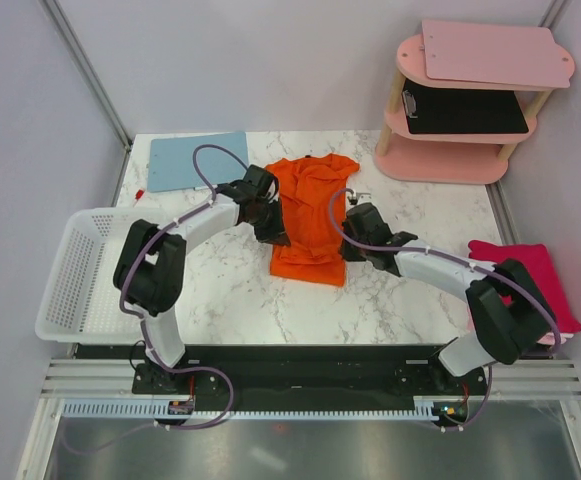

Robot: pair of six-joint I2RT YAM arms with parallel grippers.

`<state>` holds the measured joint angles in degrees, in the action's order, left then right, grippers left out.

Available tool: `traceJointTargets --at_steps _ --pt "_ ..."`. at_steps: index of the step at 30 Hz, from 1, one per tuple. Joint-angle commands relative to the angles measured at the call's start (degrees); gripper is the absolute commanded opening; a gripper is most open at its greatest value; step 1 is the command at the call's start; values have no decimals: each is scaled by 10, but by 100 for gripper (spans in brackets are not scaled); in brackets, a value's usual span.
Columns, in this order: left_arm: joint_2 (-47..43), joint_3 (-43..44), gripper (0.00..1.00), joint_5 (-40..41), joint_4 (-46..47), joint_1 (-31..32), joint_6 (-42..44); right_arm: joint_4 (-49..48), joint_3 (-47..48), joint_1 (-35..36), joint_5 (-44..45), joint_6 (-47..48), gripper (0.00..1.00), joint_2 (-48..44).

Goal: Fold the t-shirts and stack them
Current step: Fold the folded rectangular tshirt in 1/3 of the way

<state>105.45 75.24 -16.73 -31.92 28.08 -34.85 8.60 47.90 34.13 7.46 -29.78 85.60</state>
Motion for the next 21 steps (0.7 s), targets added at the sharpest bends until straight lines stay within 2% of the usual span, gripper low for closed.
traceJointTargets --at_steps 1,3,4,5,6,7,8,10,12,13,15,16,21 --pt "16 47 2 -22 -14 -19 30 -44 65 -12 -18 28 1 46" --pt "22 57 2 -25 -18 -26 35 -43 80 -20 -24 34 2 72" --pt "24 63 4 -29 -18 -29 36 -44 93 -22 -24 35 6 78" --pt "31 68 13 -33 -19 -32 42 -45 98 -27 -19 36 12 89" --pt "35 75 29 -38 -18 -40 44 -43 105 -31 -11 32 19 94" --pt "41 91 73 -47 -18 -43 48 -43 115 -34 11 29 33 98" --pt "45 100 84 -53 -18 -47 55 -45 118 -41 33 25 40 101" --pt "53 124 98 -52 -18 -53 64 -45 123 -46 83 8 54 99" --pt "52 132 100 -54 -19 -60 75 -53 119 -52 105 -4 63 88" --pt "49 131 100 -51 -18 -63 79 -67 111 -53 104 -5 73 72" --pt "35 123 100 -46 -18 -72 80 -77 101 -53 92 2 83 55" --pt "26 107 100 -38 -19 -74 81 -75 94 -53 87 1 91 43" --pt "-20 34 100 -12 -12 -79 71 -46 67 -53 18 -17 92 21"
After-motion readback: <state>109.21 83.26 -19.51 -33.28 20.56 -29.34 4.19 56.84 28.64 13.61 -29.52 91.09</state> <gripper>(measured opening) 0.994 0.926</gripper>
